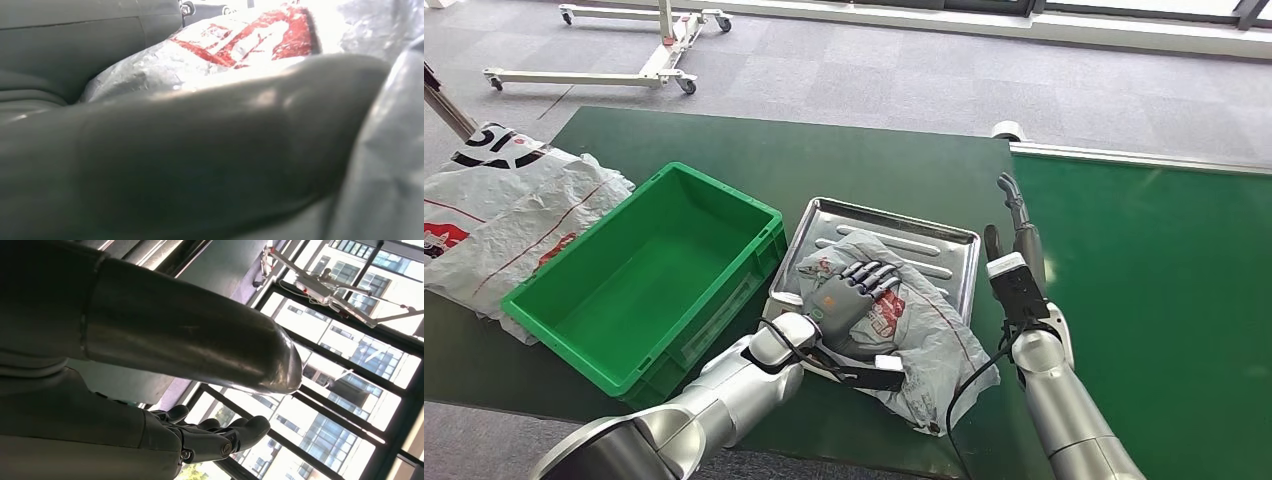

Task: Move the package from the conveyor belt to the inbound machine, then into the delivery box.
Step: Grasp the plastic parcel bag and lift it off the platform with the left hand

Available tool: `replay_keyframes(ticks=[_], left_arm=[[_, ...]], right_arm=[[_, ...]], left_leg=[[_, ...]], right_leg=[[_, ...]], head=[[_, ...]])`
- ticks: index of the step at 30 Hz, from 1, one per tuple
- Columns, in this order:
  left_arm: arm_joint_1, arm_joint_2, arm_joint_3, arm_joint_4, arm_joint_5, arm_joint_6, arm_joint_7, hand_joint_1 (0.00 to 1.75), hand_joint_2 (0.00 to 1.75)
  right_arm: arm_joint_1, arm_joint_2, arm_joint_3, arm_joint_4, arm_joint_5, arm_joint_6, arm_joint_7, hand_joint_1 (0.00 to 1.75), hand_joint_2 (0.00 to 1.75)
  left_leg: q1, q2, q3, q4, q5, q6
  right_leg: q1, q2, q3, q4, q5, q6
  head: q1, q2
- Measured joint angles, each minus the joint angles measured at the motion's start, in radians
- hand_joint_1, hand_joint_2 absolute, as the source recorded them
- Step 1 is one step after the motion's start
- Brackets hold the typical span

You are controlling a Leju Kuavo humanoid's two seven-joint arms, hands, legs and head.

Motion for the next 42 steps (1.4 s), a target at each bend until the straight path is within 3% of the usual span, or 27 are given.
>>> replay_keyframes(ticks=[6,10,12,14,16,18,22,31,33,35,37,42], left_arm=[[0.0,0.0,0.0,0.0,0.0,0.0,0.0,0.0,0.0],[0.0,-0.001,0.0,0.002,0.009,0.005,-0.009,1.75,1.75],[0.013,-0.001,0.016,-0.022,0.09,0.02,-0.081,1.75,1.75],[0.05,0.009,0.075,-0.101,0.296,0.004,-0.223,1.75,1.75],[0.103,0.026,0.156,-0.231,0.53,-0.046,-0.301,1.75,1.75],[0.152,0.042,0.219,-0.358,0.649,-0.08,-0.297,1.75,1.75],[0.226,0.061,0.288,-0.517,0.711,-0.101,-0.317,1.75,1.75],[0.309,0.08,0.325,-0.701,0.747,-0.112,-0.342,1.75,1.75],[0.309,0.082,0.325,-0.715,0.75,-0.113,-0.341,0.87,1.75],[0.31,0.083,0.325,-0.725,0.749,-0.108,-0.341,0.0,0.87],[0.309,0.085,0.325,-0.732,0.734,-0.092,-0.341,0.0,0.0],[0.305,0.091,0.325,-0.725,0.696,-0.074,-0.331,0.0,0.0]], right_arm=[[0.0,0.001,0.0,0.002,0.0,0.0,0.0,0.0,0.0],[0.0,0.002,0.0,0.003,-0.001,-0.003,0.001,0.0,0.0],[0.0,0.001,0.0,0.003,-0.008,-0.016,0.008,0.0,0.0],[0.004,-0.002,-0.003,0.002,-0.017,-0.032,0.02,0.0,0.0],[0.016,-0.01,-0.013,-0.01,-0.019,-0.04,0.032,0.0,0.0],[0.037,-0.02,-0.027,-0.033,-0.013,-0.044,0.045,0.0,0.0],[0.075,-0.039,-0.052,-0.08,-0.002,-0.043,0.055,0.0,0.0],[0.099,-0.048,-0.064,-0.118,0.014,-0.051,0.053,0.0,0.0],[0.096,-0.049,-0.065,-0.119,0.016,-0.049,0.056,0.0,0.0],[0.093,-0.049,-0.065,-0.123,0.019,-0.046,0.059,0.0,0.0],[0.092,-0.049,-0.065,-0.127,0.021,-0.044,0.062,0.0,0.0],[0.092,-0.05,-0.065,-0.13,0.02,-0.043,0.058,0.0,0.0]], left_leg=[[0.0,0.0,0.0,0.0,0.0,0.0],[0.0,0.0,0.0,0.0,0.0,0.0],[0.0,0.0,0.0,0.0,0.0,0.0],[0.0,0.0,0.0,0.0,0.0,0.0],[0.0,0.001,-0.001,0.0,0.001,0.0],[0.0,0.001,-0.002,0.0,0.0,0.0],[0.0,0.001,-0.004,0.0,0.0,0.0],[0.0,0.001,-0.004,0.0,0.0,0.0],[0.0,0.001,-0.004,0.0,0.0,0.0],[0.0,0.001,-0.004,0.0,0.0,0.0],[0.0,0.001,-0.004,0.0,0.0,0.0],[0.0,0.001,-0.004,0.0,0.0,0.0]], right_leg=[[0.0,0.0,0.0,0.0,0.0,0.0],[0.0,0.0,0.0,0.0,0.0,0.0],[0.0,0.0,0.0,0.0,0.0,0.0],[0.0,0.0,-0.001,0.0,0.0,0.0],[0.0,0.001,-0.002,0.0,0.0,0.0],[0.0,0.001,-0.003,0.0,0.0,0.0],[0.0,0.001,-0.004,0.0,0.0,0.0],[0.0,0.001,-0.005,0.0,0.0,0.0],[0.0,0.001,-0.005,0.0,0.0,0.0],[0.0,0.001,-0.005,0.0,0.001,0.0],[0.0,0.001,-0.005,0.0,0.001,0.0],[0.0,0.001,-0.005,0.0,0.001,0.0]], head=[[0.0,0.0],[0.0,0.0],[0.0,0.0],[0.0,0.0],[0.0,0.0],[0.0,0.0],[0.0,0.0],[0.0,0.0],[0.0,0.0],[0.0,0.0],[0.0,0.0],[0.0,0.0]])
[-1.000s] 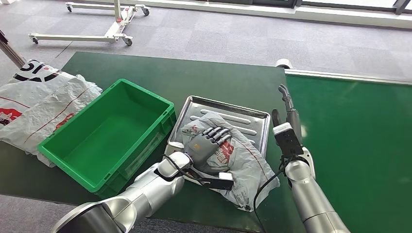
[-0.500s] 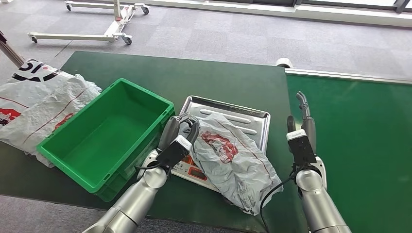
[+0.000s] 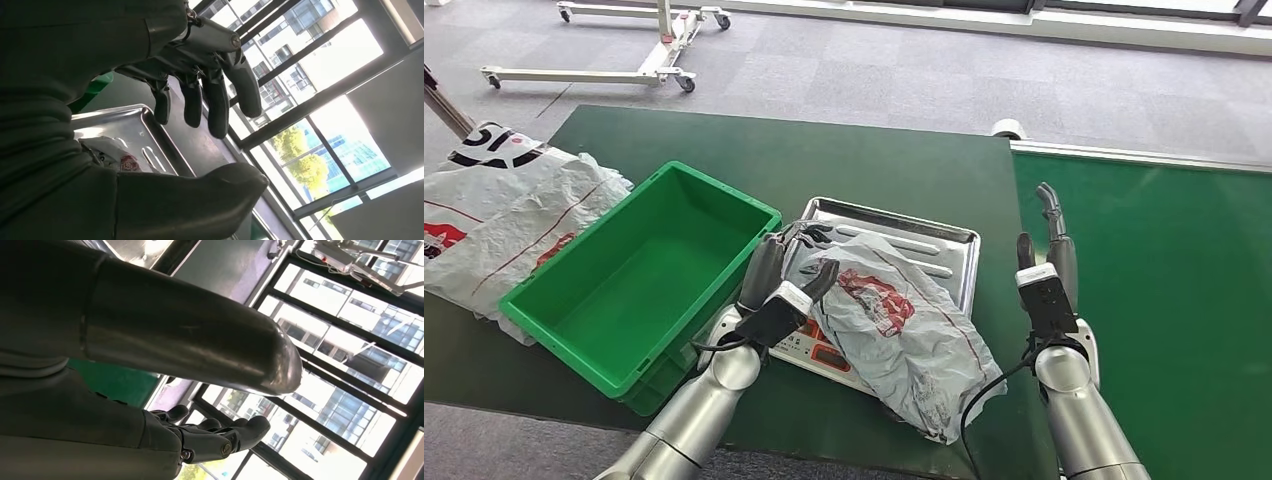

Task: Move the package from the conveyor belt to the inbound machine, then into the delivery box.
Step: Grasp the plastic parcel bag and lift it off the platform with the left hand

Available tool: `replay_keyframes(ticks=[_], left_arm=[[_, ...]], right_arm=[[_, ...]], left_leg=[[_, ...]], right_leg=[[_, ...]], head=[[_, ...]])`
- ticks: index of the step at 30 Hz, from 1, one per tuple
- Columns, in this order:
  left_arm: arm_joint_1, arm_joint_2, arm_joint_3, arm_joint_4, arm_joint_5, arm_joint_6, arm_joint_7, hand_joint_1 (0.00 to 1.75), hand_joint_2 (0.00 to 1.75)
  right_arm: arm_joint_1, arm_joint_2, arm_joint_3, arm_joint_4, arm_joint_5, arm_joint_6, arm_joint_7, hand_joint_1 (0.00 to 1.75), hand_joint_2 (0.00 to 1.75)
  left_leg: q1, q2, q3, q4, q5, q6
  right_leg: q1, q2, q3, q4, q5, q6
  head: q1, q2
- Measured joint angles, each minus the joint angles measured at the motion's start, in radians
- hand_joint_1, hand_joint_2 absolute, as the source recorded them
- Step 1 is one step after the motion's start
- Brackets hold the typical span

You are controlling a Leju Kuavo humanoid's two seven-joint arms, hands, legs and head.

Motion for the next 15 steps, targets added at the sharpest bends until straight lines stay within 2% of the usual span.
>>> replay_keyframes(ticks=[3,10,15], left_arm=[[-0.023,0.0,-0.002,0.042,-0.036,0.001,0.019,0.0,0.0],[-0.133,-0.027,-0.015,0.242,-0.119,0.031,0.046,0.0,0.0],[-0.226,-0.056,-0.069,0.421,-0.288,0.083,0.129,0.0,0.0]], right_arm=[[-0.004,0.0,0.0,0.002,-0.002,0.004,-0.008,0.0,0.0],[-0.042,0.008,0.003,0.017,-0.006,0.015,-0.008,0.0,0.0],[-0.067,0.026,0.022,0.039,-0.01,0.029,-0.018,0.0,0.0]], left_leg=[[0.0,0.0,0.0,0.0,0.0,0.0],[0.0,0.0,0.0,0.0,0.001,0.0],[0.0,0.0,-0.001,0.0,0.001,0.0]], right_leg=[[0.0,0.0,0.0,0.0,0.0,0.0],[0.0,0.0,0.0,0.0,0.002,0.0],[0.0,0.0,0.0,0.0,0.002,0.0]], head=[[0.0,0.0],[0.0,0.0],[0.0,0.0]])
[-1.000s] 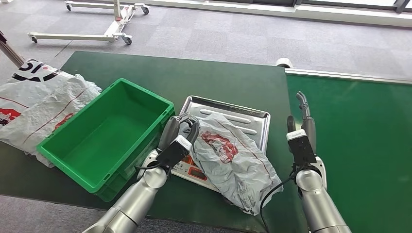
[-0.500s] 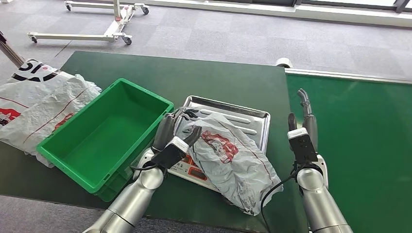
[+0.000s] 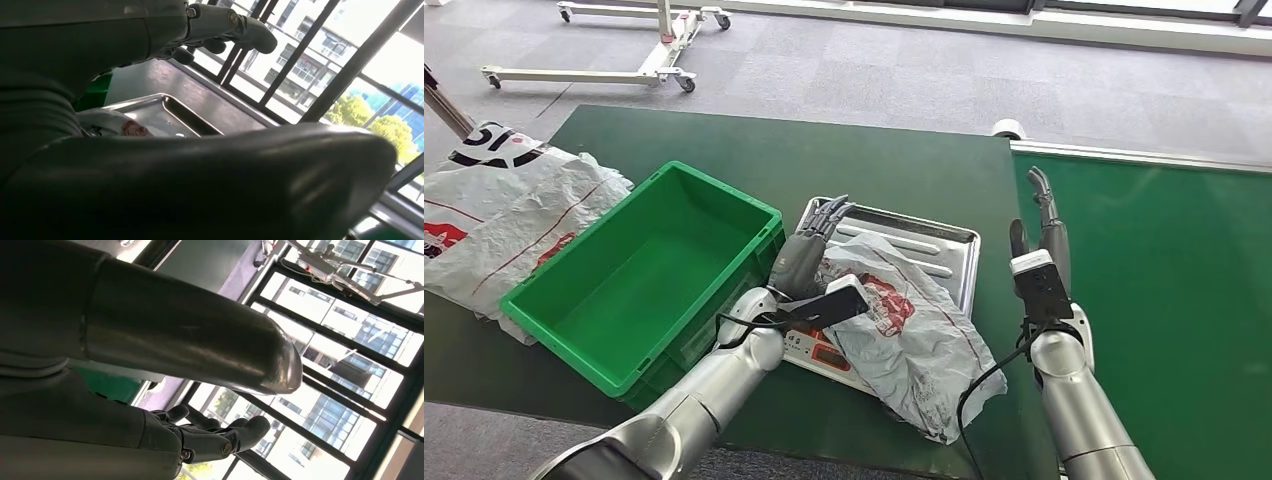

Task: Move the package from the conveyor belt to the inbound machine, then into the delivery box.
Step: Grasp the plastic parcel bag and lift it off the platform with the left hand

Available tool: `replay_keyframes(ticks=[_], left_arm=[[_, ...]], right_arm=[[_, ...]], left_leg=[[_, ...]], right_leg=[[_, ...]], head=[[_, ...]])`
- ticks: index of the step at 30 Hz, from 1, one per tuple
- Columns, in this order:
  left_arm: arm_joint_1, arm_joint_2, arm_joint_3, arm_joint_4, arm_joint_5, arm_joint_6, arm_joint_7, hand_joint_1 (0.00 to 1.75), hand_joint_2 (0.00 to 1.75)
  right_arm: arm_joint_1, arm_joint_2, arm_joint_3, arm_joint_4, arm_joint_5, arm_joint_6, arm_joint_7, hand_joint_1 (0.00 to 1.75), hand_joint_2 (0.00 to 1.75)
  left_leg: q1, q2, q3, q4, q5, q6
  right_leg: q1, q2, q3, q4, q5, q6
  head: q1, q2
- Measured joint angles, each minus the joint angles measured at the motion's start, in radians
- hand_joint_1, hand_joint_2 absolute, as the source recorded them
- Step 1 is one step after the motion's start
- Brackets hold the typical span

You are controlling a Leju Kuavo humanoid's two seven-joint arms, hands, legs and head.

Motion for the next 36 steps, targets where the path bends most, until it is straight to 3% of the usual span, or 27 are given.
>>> replay_keyframes(ticks=[7,23,24,27,28,36], left_arm=[[-0.073,-0.04,-0.108,0.195,-0.159,-0.017,0.11,0.0,0.0],[-0.102,-0.05,-0.152,0.288,-0.174,-0.032,0.135,0.0,0.0],[-0.102,-0.05,-0.153,0.29,-0.177,-0.036,0.139,0.0,0.44],[-0.102,-0.05,-0.155,0.296,-0.185,-0.042,0.152,1.31,1.75],[-0.103,-0.05,-0.156,0.298,-0.186,-0.042,0.156,1.75,1.75],[-0.111,-0.052,-0.156,0.299,-0.161,-0.008,0.115,1.75,1.75]], right_arm=[[-0.041,0.028,0.027,0.05,-0.023,-0.001,-0.009,0.0,0.0],[-0.045,0.037,0.036,0.087,-0.031,-0.002,-0.017,0.0,0.0],[-0.045,0.038,0.036,0.089,-0.032,-0.002,-0.02,0.0,0.0],[-0.045,0.039,0.037,0.096,-0.035,-0.003,-0.026,0.0,0.0],[-0.045,0.039,0.037,0.098,-0.036,-0.003,-0.028,0.0,0.0],[-0.035,0.039,0.036,0.109,-0.046,0.004,-0.034,0.0,0.0]], left_leg=[[0.0,0.0,0.0,0.0,0.0,0.0],[0.0,0.0,0.0,0.0,0.0,0.0],[0.0,0.0,0.0,0.0,0.0,0.0],[0.0,0.0,0.0,0.0,0.0,0.0],[0.0,0.0,0.0,0.0,0.0,0.0],[0.0,0.0,0.0,0.0,0.0,0.0]], right_leg=[[0.0,0.0,0.0,0.0,0.0,0.0],[0.0,0.0,0.0,0.0,0.0,0.0],[0.0,0.0,0.0,0.0,0.0,0.0],[0.0,0.0,0.0,0.0,0.0,0.0],[0.0,0.0,0.0,0.0,0.0,0.0],[0.0,0.0,0.0,0.0,0.0,0.0]], head=[[0.0,0.0],[0.0,0.0],[0.0,0.0],[0.0,0.0],[0.0,0.0],[0.0,0.0]])
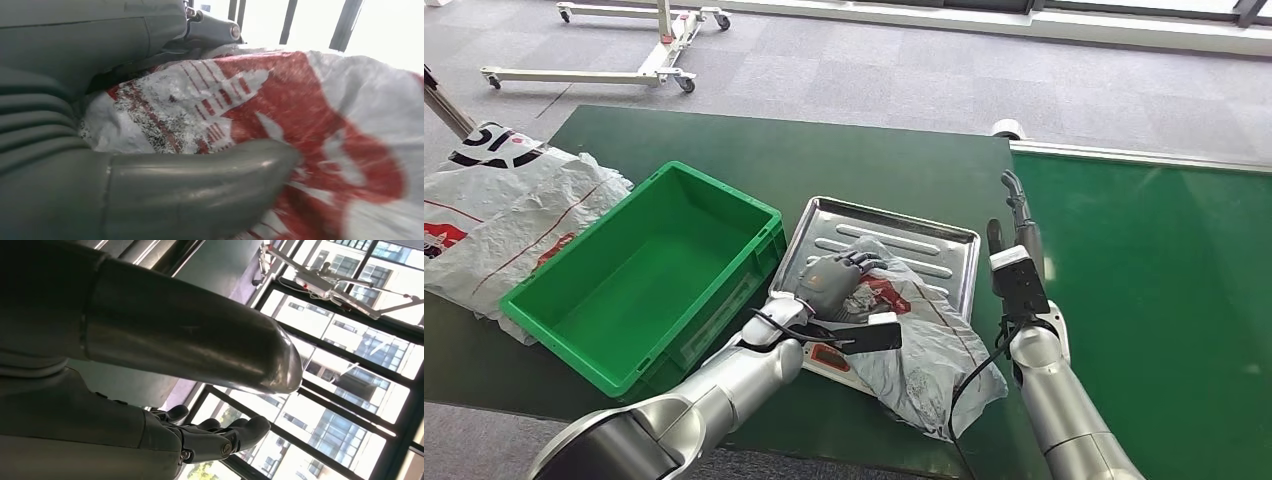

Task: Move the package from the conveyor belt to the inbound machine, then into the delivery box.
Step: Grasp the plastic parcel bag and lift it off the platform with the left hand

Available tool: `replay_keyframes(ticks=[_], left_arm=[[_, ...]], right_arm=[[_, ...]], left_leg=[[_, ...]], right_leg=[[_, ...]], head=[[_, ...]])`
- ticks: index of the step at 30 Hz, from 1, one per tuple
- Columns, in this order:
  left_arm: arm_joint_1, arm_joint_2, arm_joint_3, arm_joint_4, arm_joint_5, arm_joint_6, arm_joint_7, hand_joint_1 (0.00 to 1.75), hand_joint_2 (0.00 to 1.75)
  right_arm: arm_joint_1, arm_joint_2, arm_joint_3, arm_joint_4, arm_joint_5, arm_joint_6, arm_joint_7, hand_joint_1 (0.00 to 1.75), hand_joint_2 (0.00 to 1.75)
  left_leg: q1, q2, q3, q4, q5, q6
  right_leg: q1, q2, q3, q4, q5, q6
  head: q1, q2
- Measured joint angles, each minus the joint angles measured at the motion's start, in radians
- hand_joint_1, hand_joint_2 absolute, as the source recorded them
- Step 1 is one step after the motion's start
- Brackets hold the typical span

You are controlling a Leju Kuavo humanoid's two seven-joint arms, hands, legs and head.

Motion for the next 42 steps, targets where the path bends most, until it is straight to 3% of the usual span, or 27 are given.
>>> replay_keyframes(ticks=[12,16,18,21,25,31,36,42], left_arm=[[-0.013,0.0,0.003,-0.036,0.03,0.038,-0.09,1.75,1.75],[0.007,0.005,0.033,-0.109,0.151,0.043,-0.189,1.75,1.75],[0.054,0.023,0.073,-0.227,0.291,-0.005,-0.228,1.75,1.75],[0.192,0.08,0.156,-0.51,0.503,-0.076,-0.229,1.75,1.75],[0.356,0.153,0.258,-0.8,0.591,-0.1,-0.236,1.75,1.75],[0.451,0.185,0.316,-0.968,0.615,-0.069,-0.26,1.75,1.75],[0.591,0.214,0.403,-1.109,0.643,-0.043,-0.281,1.75,1.75],[0.657,0.221,0.465,-1.186,0.64,-0.041,-0.277,1.75,1.75]], right_arm=[[0.0,-0.002,-0.002,0.001,-0.004,0.008,0.002,0.0,0.0],[0.005,-0.008,-0.011,-0.004,0.001,-0.008,0.027,0.0,0.0],[0.026,-0.018,-0.026,-0.018,-0.003,-0.021,0.027,0.0,0.0],[0.082,-0.047,-0.057,-0.052,-0.023,-0.041,0.014,0.0,0.0],[0.15,-0.082,-0.092,-0.092,-0.039,-0.048,-0.005,0.0,0.0],[0.179,-0.093,-0.105,-0.124,-0.038,-0.055,-0.003,0.0,0.0],[0.241,-0.11,-0.143,-0.17,-0.04,-0.062,0.005,0.0,0.0],[0.281,-0.115,-0.174,-0.209,-0.036,-0.062,0.007,0.0,0.0]], left_leg=[[0.0,0.0,0.0,0.0,0.0,0.0],[0.0,0.0,0.0,0.0,0.0,0.0],[0.0,0.0,0.0,0.0,0.0,0.0],[0.0,0.002,0.0,0.0,-0.002,0.0],[0.0,0.002,-0.002,0.0,-0.003,-0.001],[0.0,0.002,-0.001,-0.001,-0.003,-0.001],[0.0,0.002,-0.002,0.0,-0.003,-0.001],[0.0,0.002,-0.003,0.0,-0.003,-0.001]], right_leg=[[0.0,0.0,0.0,0.0,0.0,0.0],[0.0,0.0,-0.001,0.0,0.0,0.0],[0.0,0.0,-0.001,0.0,0.0,0.0],[0.0,0.002,-0.001,0.0,-0.001,0.0],[0.001,0.002,-0.003,0.0,-0.002,-0.001],[0.001,0.002,-0.002,0.0,-0.002,-0.001],[0.0,0.002,-0.003,0.0,-0.003,-0.001],[0.0,0.002,-0.003,0.0,-0.003,-0.001]], head=[[0.0,0.0],[0.0,0.0],[0.0,0.0],[0.0,0.0],[0.0,0.0],[0.0,0.0],[0.0,0.0],[0.0,0.0]])
